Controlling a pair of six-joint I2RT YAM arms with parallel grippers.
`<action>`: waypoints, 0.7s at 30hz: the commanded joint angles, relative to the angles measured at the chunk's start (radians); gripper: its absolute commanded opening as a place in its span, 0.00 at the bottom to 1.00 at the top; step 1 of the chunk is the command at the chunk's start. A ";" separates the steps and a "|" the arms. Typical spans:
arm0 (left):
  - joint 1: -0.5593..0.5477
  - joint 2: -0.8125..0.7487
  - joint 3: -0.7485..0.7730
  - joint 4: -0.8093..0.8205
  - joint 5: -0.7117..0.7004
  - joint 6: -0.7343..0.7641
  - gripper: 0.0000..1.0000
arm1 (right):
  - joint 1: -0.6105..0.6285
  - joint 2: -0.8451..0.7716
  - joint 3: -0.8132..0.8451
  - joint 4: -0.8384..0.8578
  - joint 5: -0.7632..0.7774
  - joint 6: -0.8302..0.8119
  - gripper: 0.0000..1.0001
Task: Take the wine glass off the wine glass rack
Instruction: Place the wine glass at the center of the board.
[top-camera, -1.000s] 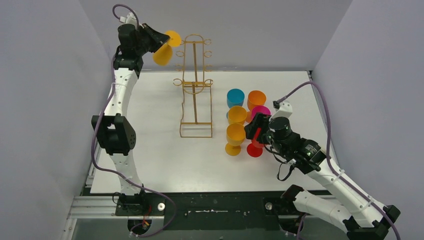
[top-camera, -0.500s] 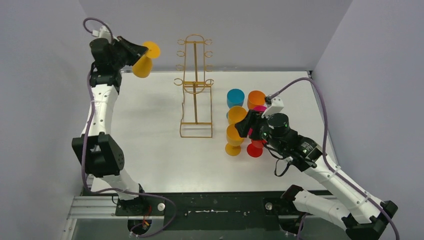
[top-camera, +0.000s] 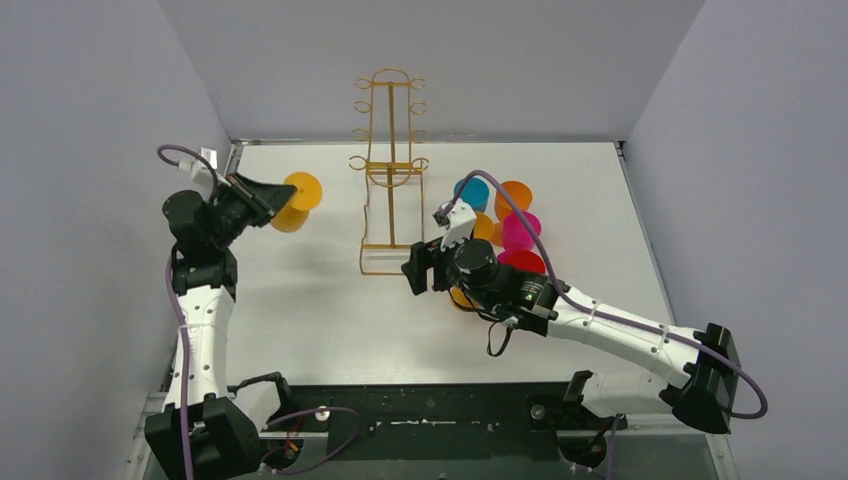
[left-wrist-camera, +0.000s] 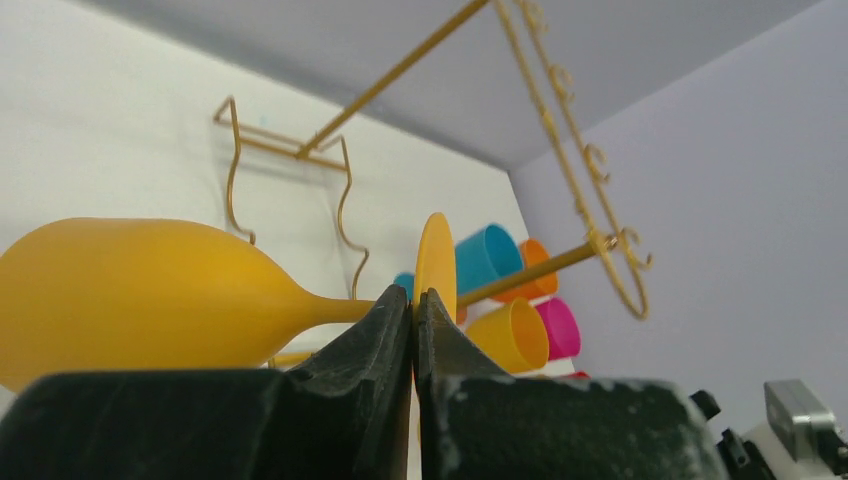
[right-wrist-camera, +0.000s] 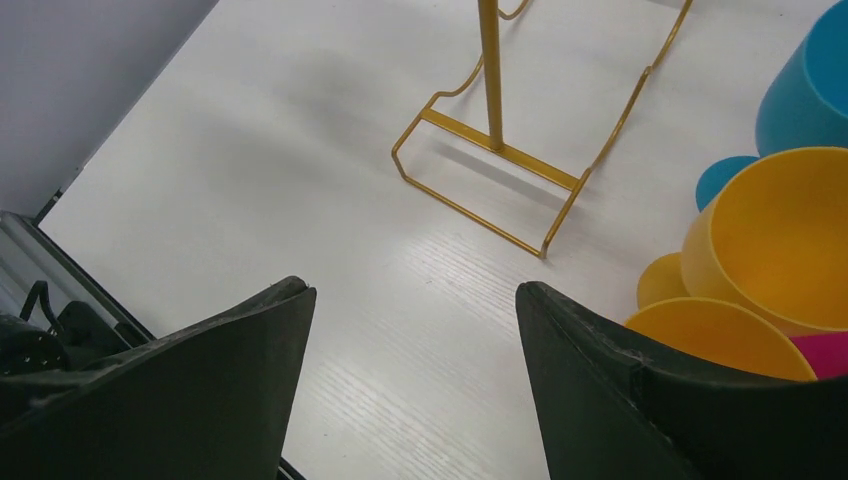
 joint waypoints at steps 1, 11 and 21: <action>0.004 -0.036 -0.111 0.043 0.175 -0.007 0.00 | 0.017 0.004 0.050 0.122 0.008 -0.005 0.75; -0.052 -0.245 -0.372 0.083 0.327 -0.042 0.00 | -0.065 -0.085 -0.088 0.301 -0.467 0.099 0.80; -0.224 -0.322 -0.440 0.008 0.320 0.006 0.00 | -0.299 -0.019 -0.067 0.311 -0.848 0.255 0.81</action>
